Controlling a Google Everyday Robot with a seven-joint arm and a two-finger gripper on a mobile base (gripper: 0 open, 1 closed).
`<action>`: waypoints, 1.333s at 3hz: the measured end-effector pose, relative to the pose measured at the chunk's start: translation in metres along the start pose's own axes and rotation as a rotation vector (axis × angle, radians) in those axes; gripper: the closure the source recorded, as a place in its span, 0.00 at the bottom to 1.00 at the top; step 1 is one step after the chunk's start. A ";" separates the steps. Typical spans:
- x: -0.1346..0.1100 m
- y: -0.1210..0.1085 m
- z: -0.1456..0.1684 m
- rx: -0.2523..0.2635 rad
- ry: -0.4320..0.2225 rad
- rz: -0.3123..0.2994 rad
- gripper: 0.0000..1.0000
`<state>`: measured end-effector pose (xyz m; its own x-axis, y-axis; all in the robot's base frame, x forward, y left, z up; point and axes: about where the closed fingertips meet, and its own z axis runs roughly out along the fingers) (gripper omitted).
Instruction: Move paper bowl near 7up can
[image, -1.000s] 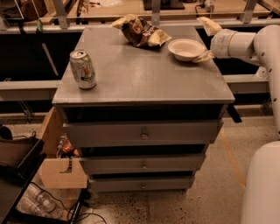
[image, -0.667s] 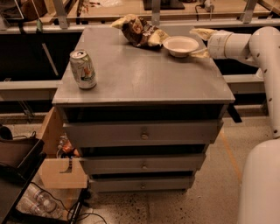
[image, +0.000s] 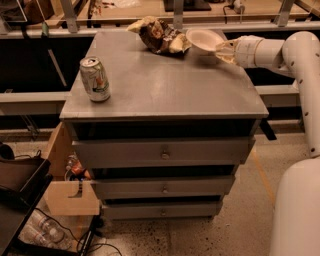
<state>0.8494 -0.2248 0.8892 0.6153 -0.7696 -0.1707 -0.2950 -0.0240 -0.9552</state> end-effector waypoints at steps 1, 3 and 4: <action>-0.001 0.001 0.002 -0.001 -0.003 0.001 1.00; -0.017 -0.013 0.006 -0.043 -0.009 -0.028 1.00; -0.054 -0.035 -0.003 -0.100 -0.025 -0.051 1.00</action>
Offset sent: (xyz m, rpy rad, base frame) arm 0.0006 0.0024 -0.0012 0.0006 0.0015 0.0031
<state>0.8241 -0.1844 0.9325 0.6492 -0.7495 -0.1297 -0.3337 -0.1273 -0.9340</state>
